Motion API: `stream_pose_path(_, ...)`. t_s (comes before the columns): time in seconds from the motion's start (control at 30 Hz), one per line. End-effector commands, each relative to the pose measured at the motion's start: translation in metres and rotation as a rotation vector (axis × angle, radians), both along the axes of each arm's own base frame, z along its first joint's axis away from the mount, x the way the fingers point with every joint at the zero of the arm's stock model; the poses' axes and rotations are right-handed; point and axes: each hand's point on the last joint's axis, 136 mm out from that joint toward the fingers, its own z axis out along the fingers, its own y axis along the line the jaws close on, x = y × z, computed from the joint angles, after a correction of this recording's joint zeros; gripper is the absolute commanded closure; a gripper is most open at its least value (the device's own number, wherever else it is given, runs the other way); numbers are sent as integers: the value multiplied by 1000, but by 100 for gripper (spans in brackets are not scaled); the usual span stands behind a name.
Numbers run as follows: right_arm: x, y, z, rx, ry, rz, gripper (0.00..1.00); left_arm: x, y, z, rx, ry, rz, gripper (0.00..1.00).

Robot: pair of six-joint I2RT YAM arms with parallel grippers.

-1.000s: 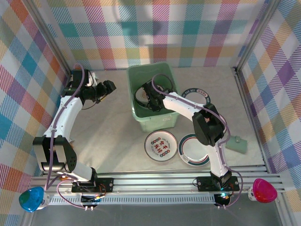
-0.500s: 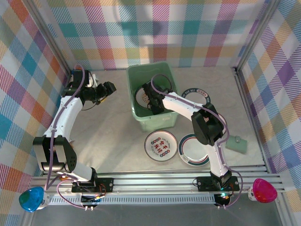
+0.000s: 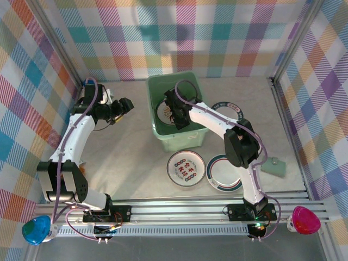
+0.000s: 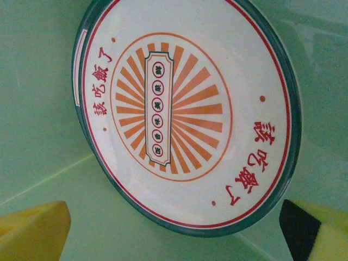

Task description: Place the plates into the plastic bin on the countertop

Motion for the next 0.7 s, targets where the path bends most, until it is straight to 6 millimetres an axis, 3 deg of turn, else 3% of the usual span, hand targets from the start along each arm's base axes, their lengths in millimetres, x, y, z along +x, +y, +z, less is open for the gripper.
stream_pose_path(0.0, -2, -6, 30, -15, -55, 54, 1, -15, 4, -5, -3, 40, 14, 26)
stream_pose_path(0.1, 2, -1, 53, -28, -136, 140, 1, -26, 0, -15, -11, 78, -1, 26)
stream_pose_path(0.23, 7, 2, 99, -88, -301, 285, 1, -52, -13, -39, -28, 150, -33, 29)
stream_pose_path(0.47, -11, 5, 165, -189, -555, 581, 3, -101, -43, -79, -26, 267, -132, 35)
stream_pose_path(0.57, -25, -3, 185, -279, -620, 722, 5, -119, -51, -87, -26, 288, -158, 35)
stream_pose_path(0.67, -38, -25, 187, -300, -604, 809, 11, -132, -62, -92, -28, 274, -191, 35)
